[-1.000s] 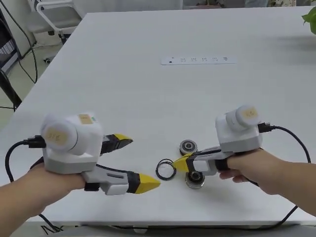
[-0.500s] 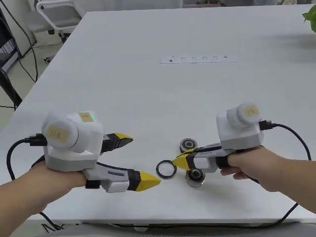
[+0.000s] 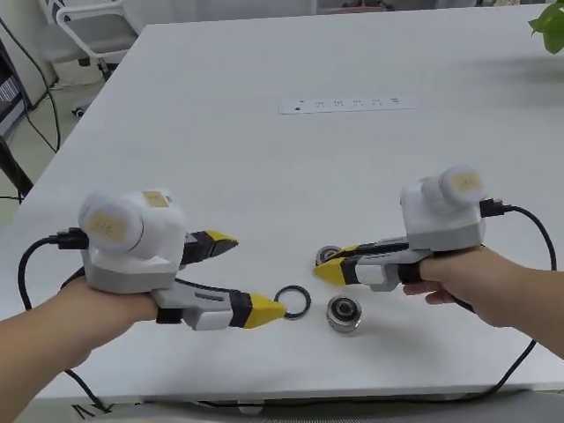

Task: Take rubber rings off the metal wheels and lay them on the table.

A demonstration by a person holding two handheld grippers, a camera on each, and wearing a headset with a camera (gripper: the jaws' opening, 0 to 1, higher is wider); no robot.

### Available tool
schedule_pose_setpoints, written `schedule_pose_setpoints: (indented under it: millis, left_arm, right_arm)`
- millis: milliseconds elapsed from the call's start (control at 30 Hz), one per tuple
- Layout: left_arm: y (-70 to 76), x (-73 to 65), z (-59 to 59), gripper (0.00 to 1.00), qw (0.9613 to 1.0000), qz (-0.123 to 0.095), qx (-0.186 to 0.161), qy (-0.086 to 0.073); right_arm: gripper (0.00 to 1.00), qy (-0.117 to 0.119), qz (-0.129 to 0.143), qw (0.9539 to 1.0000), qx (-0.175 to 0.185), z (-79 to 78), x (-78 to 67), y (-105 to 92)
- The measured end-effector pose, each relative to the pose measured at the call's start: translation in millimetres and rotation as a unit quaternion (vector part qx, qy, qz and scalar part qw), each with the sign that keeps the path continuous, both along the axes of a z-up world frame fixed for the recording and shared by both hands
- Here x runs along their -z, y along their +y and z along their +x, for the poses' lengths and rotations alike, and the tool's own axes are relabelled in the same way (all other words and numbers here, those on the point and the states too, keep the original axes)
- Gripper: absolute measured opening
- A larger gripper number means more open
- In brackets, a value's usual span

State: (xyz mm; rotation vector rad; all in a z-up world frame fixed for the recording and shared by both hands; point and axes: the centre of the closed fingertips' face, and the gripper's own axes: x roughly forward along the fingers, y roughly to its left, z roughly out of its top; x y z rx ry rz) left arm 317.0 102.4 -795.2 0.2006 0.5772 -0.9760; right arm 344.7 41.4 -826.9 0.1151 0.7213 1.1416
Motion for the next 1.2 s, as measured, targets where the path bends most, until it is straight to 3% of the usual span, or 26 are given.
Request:
schedule_pose_setpoints:
  millis: [200, 500, 767, 1200]
  left_arm:
    - [-4.8, -3.0, 6.5, 0.72, 0.9999, -0.012, -0.006, 0.007]
    - [-12.7, -1.4, 18.6, 0.69, 1.0000, -0.005, -0.002, 0.006]
    - [-24.3, 1.7, 24.9, 0.66, 0.9999, -0.007, 0.005, 0.011]
    - [-33.5, 16.6, 37.2, 0.61, 0.9997, 0.009, 0.016, 0.018]
  right_arm:
    - [0.21, -0.011, -0.002, 0.9998, 0.013, 6.2, -5.2, -8.4]
    - [0.25, -0.032, -0.018, 0.9992, 0.017, 11.4, -2.8, -19.0]
    - [0.28, -0.043, -0.036, 0.9983, 0.018, 17.1, 4.4, -29.3]
    - [0.26, -0.066, -0.070, 0.9953, -0.007, 18.8, 20.2, -35.1]
